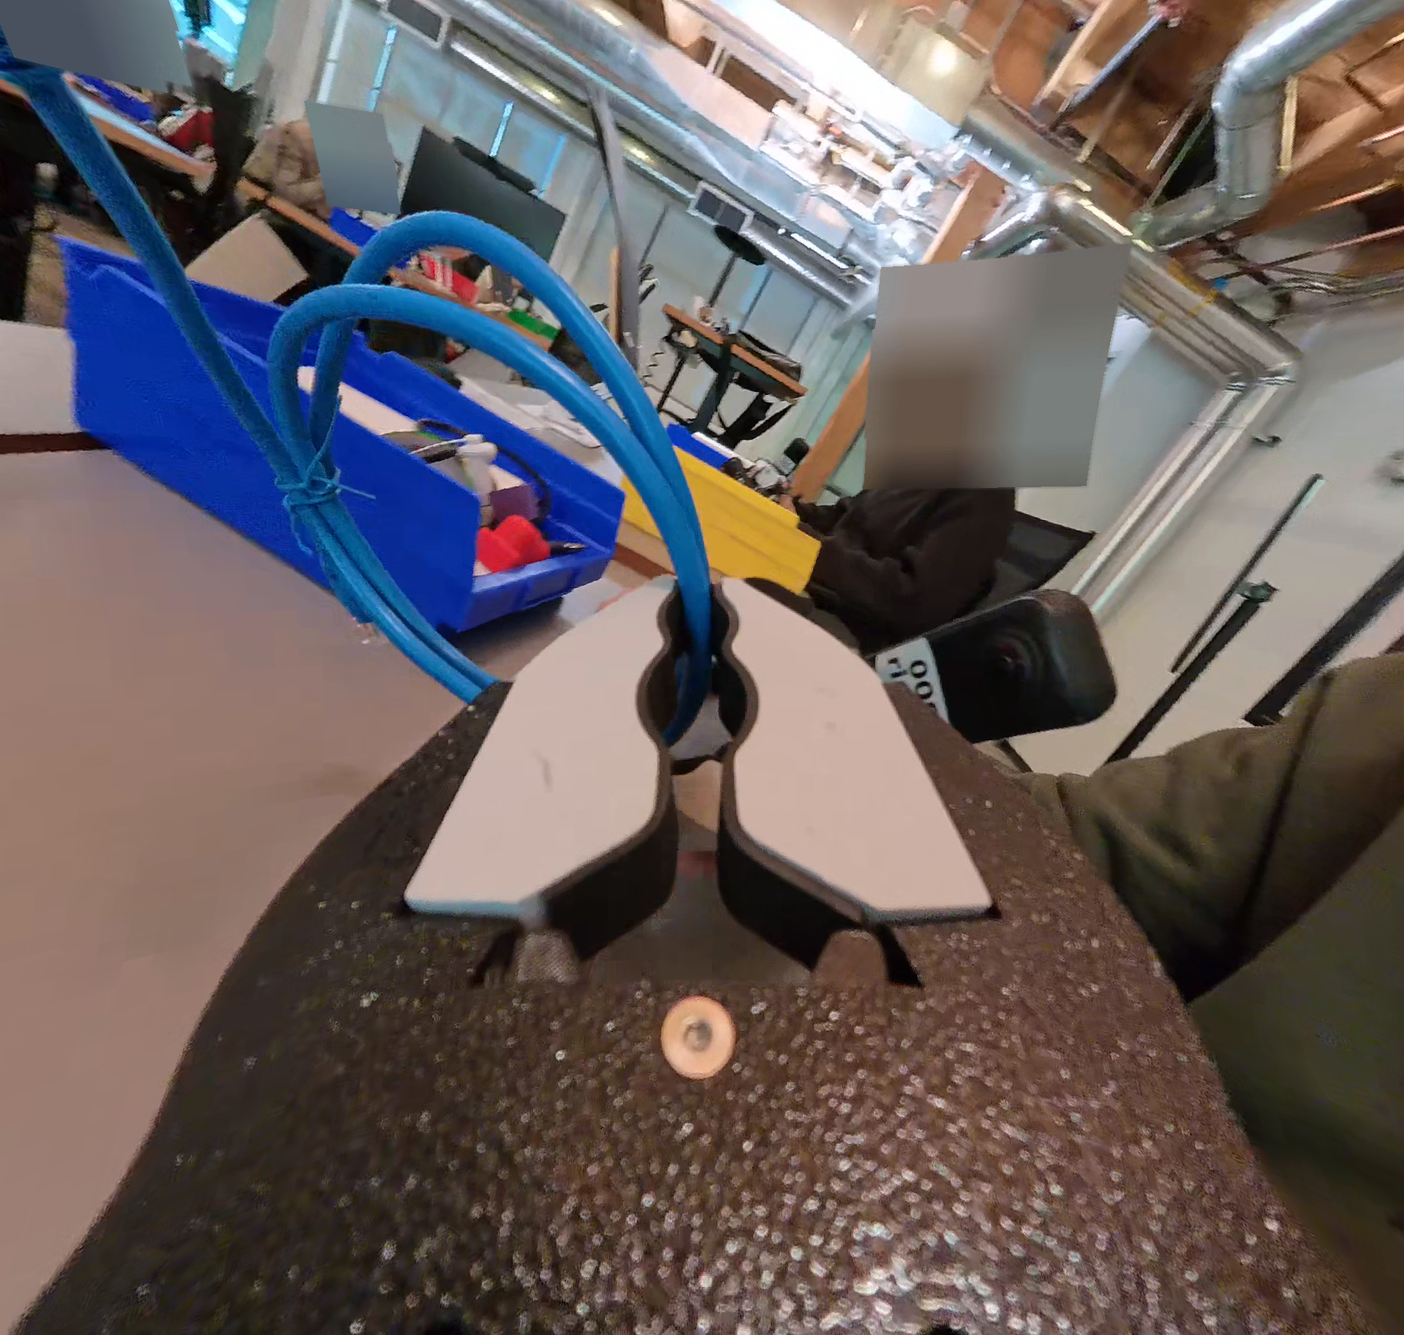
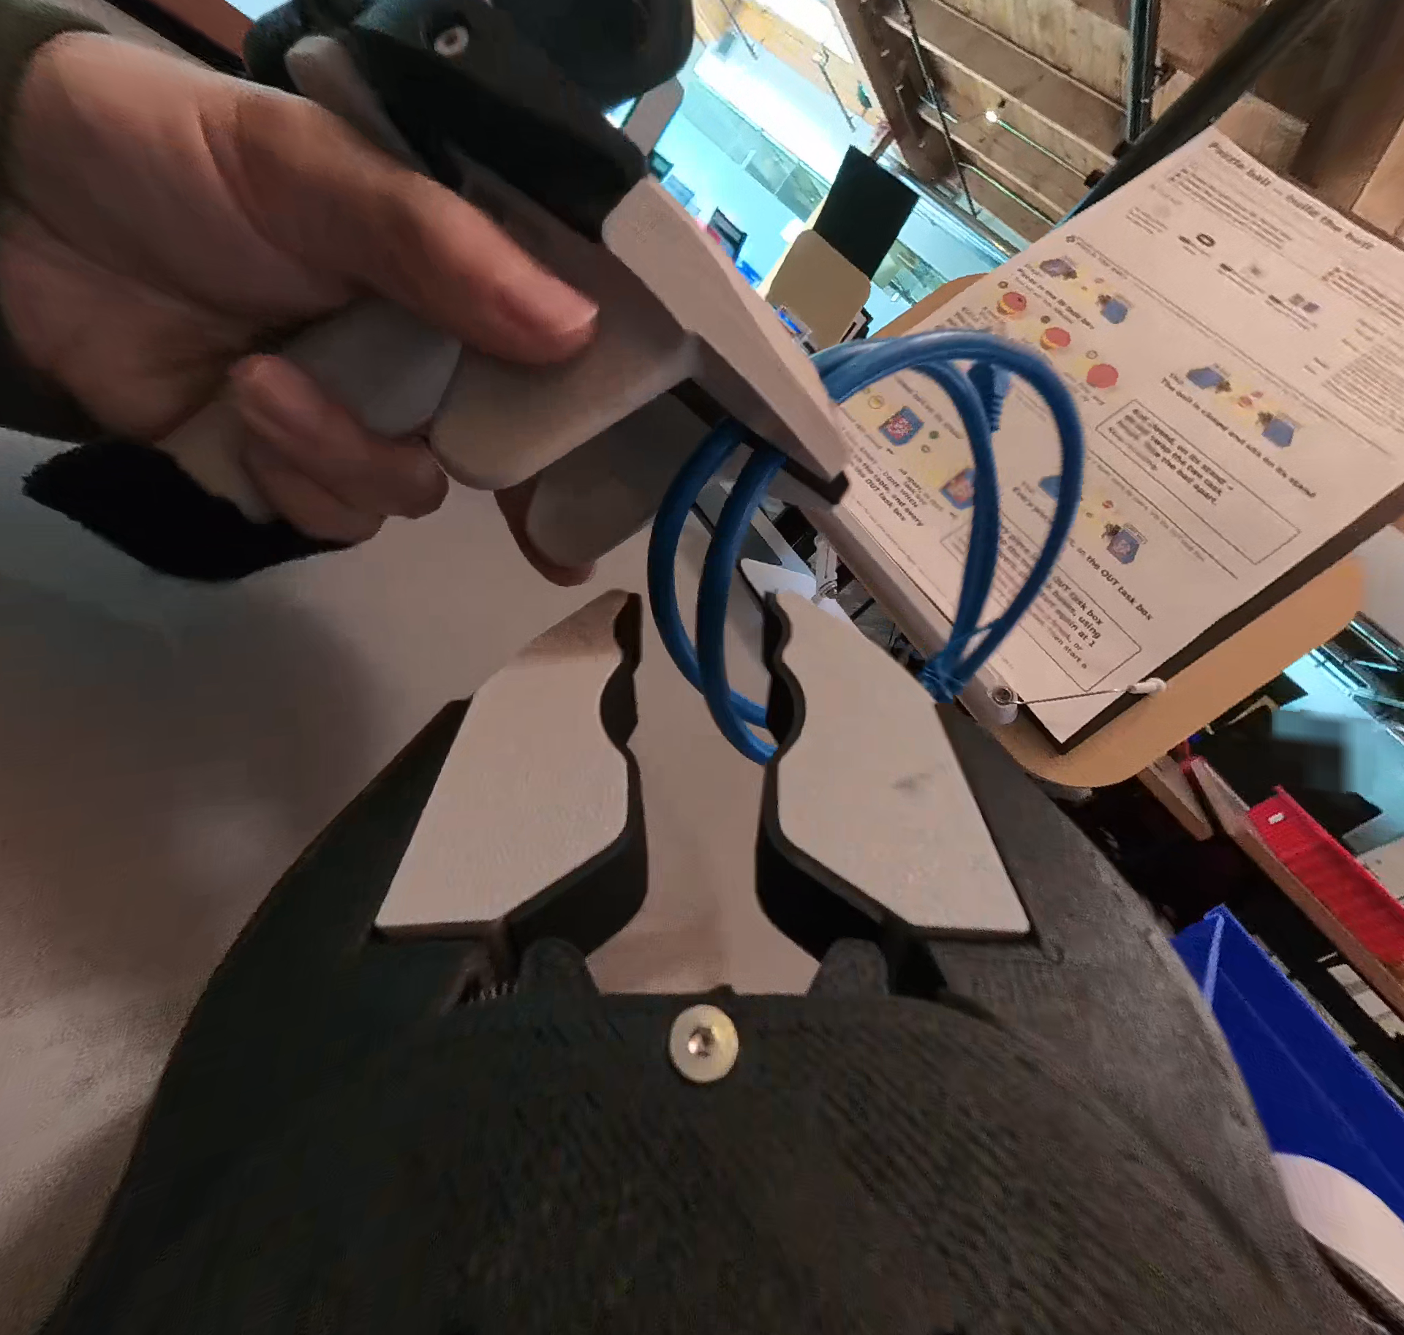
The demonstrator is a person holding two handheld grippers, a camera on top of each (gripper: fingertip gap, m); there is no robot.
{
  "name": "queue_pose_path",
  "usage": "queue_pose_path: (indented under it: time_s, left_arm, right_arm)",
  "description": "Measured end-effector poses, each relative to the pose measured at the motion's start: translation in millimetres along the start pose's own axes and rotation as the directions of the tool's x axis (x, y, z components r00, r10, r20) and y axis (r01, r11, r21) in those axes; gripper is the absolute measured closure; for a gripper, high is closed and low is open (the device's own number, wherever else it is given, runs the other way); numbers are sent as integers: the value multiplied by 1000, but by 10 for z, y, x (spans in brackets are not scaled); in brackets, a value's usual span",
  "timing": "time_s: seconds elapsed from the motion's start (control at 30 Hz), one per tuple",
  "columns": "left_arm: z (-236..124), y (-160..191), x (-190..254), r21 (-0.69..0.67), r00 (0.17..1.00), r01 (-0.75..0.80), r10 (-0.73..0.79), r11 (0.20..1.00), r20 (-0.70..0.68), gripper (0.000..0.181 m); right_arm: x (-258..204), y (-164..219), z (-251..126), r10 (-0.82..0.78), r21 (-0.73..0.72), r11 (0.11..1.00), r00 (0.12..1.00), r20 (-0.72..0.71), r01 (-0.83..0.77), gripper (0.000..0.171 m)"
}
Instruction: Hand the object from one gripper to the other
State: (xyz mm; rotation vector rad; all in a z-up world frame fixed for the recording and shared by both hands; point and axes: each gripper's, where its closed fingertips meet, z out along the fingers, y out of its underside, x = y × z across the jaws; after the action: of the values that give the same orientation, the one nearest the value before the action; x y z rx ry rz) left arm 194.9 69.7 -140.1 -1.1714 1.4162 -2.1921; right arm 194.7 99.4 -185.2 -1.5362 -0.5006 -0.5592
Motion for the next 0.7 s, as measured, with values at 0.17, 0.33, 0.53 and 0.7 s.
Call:
queue_pose_path:
  time_s: [0.17, 0.33, 0.53, 0.7]
  left_arm:
    - [43, -6, 100, 17, 991, -132, 132, 991, -11, 175]
    - [-58, -22, 75, 0, 922, -384, 383, 923, 52, 146]
    - [-144, 173, -111, -161, 741, -645, 663, 747, 106, 140]
    - [-21, 428, -373, -423, 407, -794, 899, 436, 163, 137]
  right_arm:
    - [13, -70, -48, -43, 23, 999, 999, 16, 43, 164]
    - [63, -213, -109, 52, 114, 992, 998, 47, -57, 166]
    - [537, -469, -399, 492, 382, 764, 853, 175, -520, 166]
    - [678, -548, -514, 636, 431, 541, 687, 352, -722, 166]
